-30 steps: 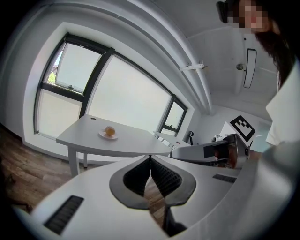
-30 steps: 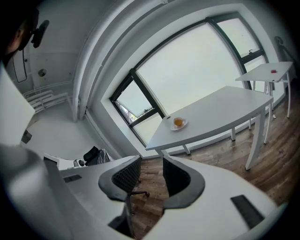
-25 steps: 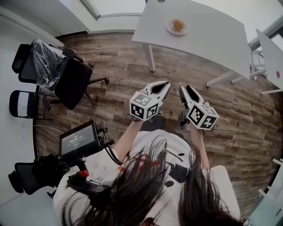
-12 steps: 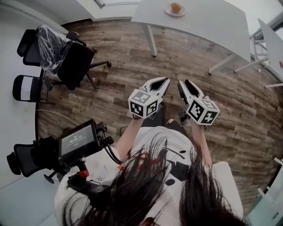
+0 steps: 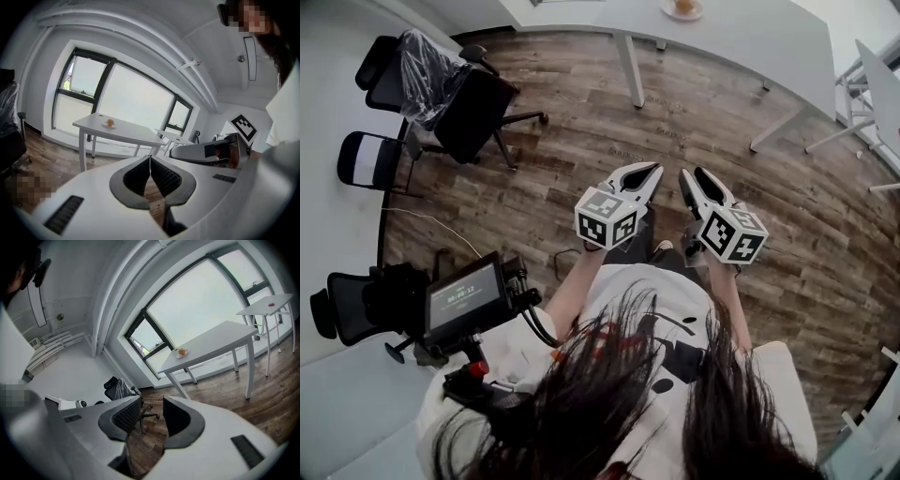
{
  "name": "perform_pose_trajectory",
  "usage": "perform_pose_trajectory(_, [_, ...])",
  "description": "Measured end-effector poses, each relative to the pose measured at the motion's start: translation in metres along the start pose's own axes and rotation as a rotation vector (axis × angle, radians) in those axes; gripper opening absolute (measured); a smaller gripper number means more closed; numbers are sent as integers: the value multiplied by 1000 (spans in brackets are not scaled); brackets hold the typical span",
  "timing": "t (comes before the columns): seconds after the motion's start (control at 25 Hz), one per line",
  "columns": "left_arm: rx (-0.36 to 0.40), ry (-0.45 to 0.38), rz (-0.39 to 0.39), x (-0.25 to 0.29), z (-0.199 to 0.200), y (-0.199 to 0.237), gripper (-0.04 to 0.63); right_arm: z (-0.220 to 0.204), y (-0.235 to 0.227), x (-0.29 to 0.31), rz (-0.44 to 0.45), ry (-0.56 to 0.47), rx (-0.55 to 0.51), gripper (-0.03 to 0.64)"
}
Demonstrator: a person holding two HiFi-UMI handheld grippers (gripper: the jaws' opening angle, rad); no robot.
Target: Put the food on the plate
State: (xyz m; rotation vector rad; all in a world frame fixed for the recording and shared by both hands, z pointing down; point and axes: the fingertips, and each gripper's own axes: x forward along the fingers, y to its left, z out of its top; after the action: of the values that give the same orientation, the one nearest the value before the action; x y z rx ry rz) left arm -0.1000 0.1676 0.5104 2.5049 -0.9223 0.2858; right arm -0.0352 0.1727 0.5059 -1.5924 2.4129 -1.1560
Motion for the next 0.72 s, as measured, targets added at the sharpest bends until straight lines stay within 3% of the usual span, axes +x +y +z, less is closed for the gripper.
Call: perform_pose_trajectory(0.72, [35, -43, 17, -22, 3, -19, 6, -10, 18, -23, 28, 6, -85, 156])
